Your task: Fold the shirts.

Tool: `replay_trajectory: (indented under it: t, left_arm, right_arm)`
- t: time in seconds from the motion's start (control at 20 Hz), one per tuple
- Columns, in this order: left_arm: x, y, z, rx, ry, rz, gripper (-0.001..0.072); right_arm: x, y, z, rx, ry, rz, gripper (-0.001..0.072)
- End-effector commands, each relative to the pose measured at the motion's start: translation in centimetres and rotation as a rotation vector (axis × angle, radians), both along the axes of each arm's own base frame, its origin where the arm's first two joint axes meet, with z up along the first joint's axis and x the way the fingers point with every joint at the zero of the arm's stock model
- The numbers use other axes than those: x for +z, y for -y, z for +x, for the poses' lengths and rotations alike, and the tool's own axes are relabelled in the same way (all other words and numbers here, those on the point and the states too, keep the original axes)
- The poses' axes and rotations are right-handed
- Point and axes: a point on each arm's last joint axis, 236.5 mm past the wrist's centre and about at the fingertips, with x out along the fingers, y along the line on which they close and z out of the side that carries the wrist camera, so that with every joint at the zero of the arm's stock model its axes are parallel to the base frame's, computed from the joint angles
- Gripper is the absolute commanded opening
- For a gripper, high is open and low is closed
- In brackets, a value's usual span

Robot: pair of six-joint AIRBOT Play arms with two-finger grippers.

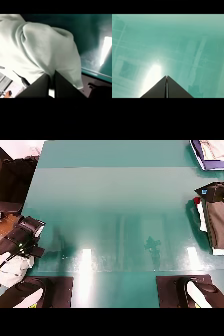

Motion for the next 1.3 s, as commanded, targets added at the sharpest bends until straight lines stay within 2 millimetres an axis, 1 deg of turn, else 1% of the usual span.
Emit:
replay_trajectory:
  t: [0.0, 0.05, 0.1, 0.15, 0.2, 0.25, 0.3, 0.35, 0.4, 0.45, 0.5, 0.55, 0.6, 0.65, 0.7, 0.75, 0.8, 0.9, 0.95, 1.05, 1.1, 1.15, 1.2, 1.25]
  left_arm:
    - [0.3, 0.2, 1.0, -0.001, 0.04, -0.006, 0.0023]
    - [1.3, 0.5, 2.5, 0.0, 0.089, -0.018, 0.0023]
    - [3.0, 1.2, 4.7, -0.006, 0.164, -0.038, 0.0022]
    - [5.2, 2.2, 7.3, -0.038, 0.246, -0.066, 0.0022]
    - [8.1, 4.0, 10.1, -0.097, 0.34, -0.116, 0.0022]
    - [11.0, 6.3, 12.5, -0.169, 0.429, -0.183, 0.0022]
    - [14.4, 9.8, 14.6, -0.268, 0.52, -0.293, 0.0023]
    - [17.6, 13.8, 16.1, -0.384, 0.601, -0.422, 0.0023]
    - [21.5, 18.4, 17.1, -0.534, 0.691, -0.569, 0.0023]
    - [26.0, 22.8, 17.6, -0.66, 0.811, -0.705, 0.0023]
    - [30.3, 26.0, 17.8, -0.731, 0.937, -0.814, 0.0023]
    - [34.5, 28.6, 17.8, -0.787, 1.054, -0.905, 0.0022]
    - [37.4, 30.4, 17.6, -0.846, 1.123, -0.962, 0.0023]
    - [39.2, 32.1, 17.3, -0.908, 1.156, -1.011, 0.0022]
    - [39.7, 33.6, 17.2, -0.952, 1.149, -1.048, 0.0022]
    - [39.1, 35.0, 17.5, -0.98, 1.115, -1.084, 0.0022]
    - [37.6, 36.3, 18.1, -0.997, 1.069, -1.101, 0.0023]
    - [33.1, 38.3, 20.2, -1.001, 0.951, -1.099, 0.0023]
    - [30.5, 39.2, 21.5, -0.99, 0.894, -1.089, 0.0023]
    - [25.6, 40.6, 24.0, -0.953, 0.809, -1.074, 0.0028]
    - [23.7, 41.0, 25.3, -0.929, 0.79, -1.065, 0.0228]
    - [22.0, 40.8, 26.6, -0.867, 0.78, -1.055, 0.0441]
    - [20.9, 40.0, 27.5, -0.81, 0.773, -1.045, 0.0461]
    - [20.3, 38.9, 28.2, -0.754, 0.763, -1.037, 0.0462]
  right_arm:
    - [0.0, -0.1, 0.0, 0.001, 0.0, 0.001, 0.0021]
    - [0.0, 0.0, 0.0, 0.0, 0.002, 0.001, 0.002]
    - [0.1, 0.0, 0.1, -0.003, 0.006, 0.001, 0.0021]
    - [0.2, 0.1, 0.2, -0.006, 0.013, 0.001, 0.002]
    - [0.3, 0.1, 0.3, -0.008, 0.017, 0.001, 0.002]
    - [0.3, 0.1, 0.3, -0.009, 0.018, 0.001, 0.0021]
    - [0.3, 0.1, 0.3, -0.009, 0.018, 0.002, 0.0021]
    - [0.3, 0.1, 0.3, -0.008, 0.018, 0.002, 0.002]
    - [0.3, 0.1, 0.3, -0.008, 0.017, 0.002, 0.0021]
    - [0.3, 0.1, 0.3, -0.007, 0.016, 0.003, 0.0021]
    - [0.3, 0.0, 0.3, -0.006, 0.017, 0.006, 0.002]
    - [0.4, -0.1, 0.3, -0.006, 0.019, 0.009, 0.002]
    - [0.4, -0.1, 0.3, -0.006, 0.018, 0.01, 0.002]
    - [0.4, -0.1, 0.3, -0.006, 0.018, 0.01, 0.002]
    - [0.4, -0.1, 0.3, -0.006, 0.018, 0.01, 0.002]
    - [0.4, -0.1, 0.3, -0.006, 0.018, 0.011, 0.002]
    - [0.4, -0.1, 0.3, -0.009, 0.016, 0.014, 0.002]
    - [0.4, -0.1, 0.3, -0.018, 0.012, 0.023, 0.002]
    - [0.4, -0.1, 0.3, -0.018, 0.012, 0.023, 0.002]
    - [0.4, -0.1, 0.3, -0.018, 0.012, 0.023, 0.002]
    - [0.4, -0.1, 0.3, -0.018, 0.012, 0.023, 0.002]
    - [0.4, -0.1, 0.3, -0.018, 0.012, 0.022, 0.002]
    - [0.4, -0.1, 0.3, -0.018, 0.011, 0.022, 0.002]
    - [0.3, -0.1, 0.2, -0.017, 0.01, 0.022, 0.002]
